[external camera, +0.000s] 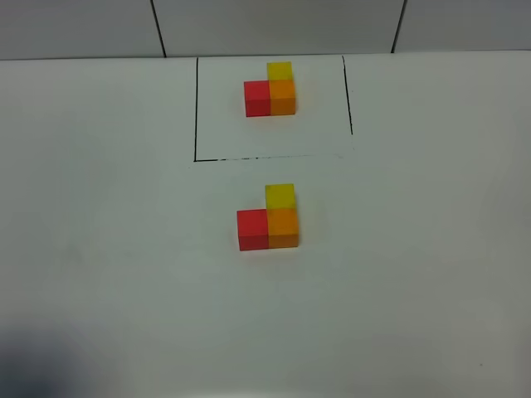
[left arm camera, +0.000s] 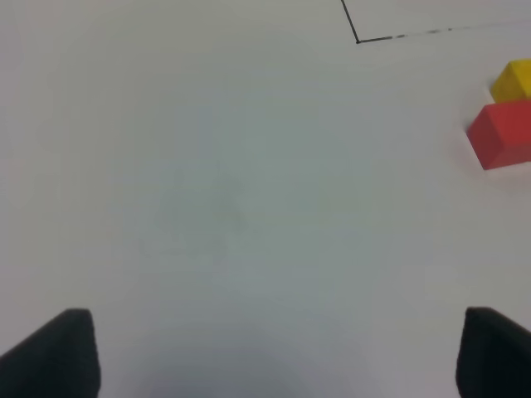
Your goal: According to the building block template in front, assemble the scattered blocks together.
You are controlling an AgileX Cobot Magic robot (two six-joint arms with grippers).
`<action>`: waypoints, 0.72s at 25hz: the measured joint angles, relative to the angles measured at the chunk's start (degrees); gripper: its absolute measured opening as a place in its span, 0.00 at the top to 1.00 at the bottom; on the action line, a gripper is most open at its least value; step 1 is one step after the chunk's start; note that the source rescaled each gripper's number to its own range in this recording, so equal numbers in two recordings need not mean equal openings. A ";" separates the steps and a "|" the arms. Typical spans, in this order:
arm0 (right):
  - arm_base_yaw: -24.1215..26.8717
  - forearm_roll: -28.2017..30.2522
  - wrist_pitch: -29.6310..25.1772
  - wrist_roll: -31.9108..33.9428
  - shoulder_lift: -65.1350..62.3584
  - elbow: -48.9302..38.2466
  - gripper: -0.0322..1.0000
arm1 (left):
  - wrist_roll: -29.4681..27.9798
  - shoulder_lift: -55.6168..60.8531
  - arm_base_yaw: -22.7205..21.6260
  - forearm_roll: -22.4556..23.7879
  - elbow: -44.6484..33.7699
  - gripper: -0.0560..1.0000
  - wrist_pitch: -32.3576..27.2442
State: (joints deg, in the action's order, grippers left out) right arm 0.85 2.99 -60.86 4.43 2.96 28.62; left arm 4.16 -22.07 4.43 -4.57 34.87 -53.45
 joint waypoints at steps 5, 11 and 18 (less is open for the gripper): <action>0.00 0.00 0.00 0.00 0.00 0.00 0.97 | 0.02 7.64 0.00 -0.23 -0.35 0.09 -4.63; 0.00 0.00 0.00 0.00 0.00 0.00 0.97 | 0.02 14.34 0.00 -0.36 -2.21 0.11 -6.68; 0.00 0.00 0.00 0.00 0.00 0.00 0.97 | 0.07 20.14 0.00 -1.99 -5.58 0.16 -5.77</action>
State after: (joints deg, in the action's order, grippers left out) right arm 0.85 2.99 -60.86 4.43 2.96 28.62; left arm 4.22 -1.92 4.43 -6.56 29.29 -59.22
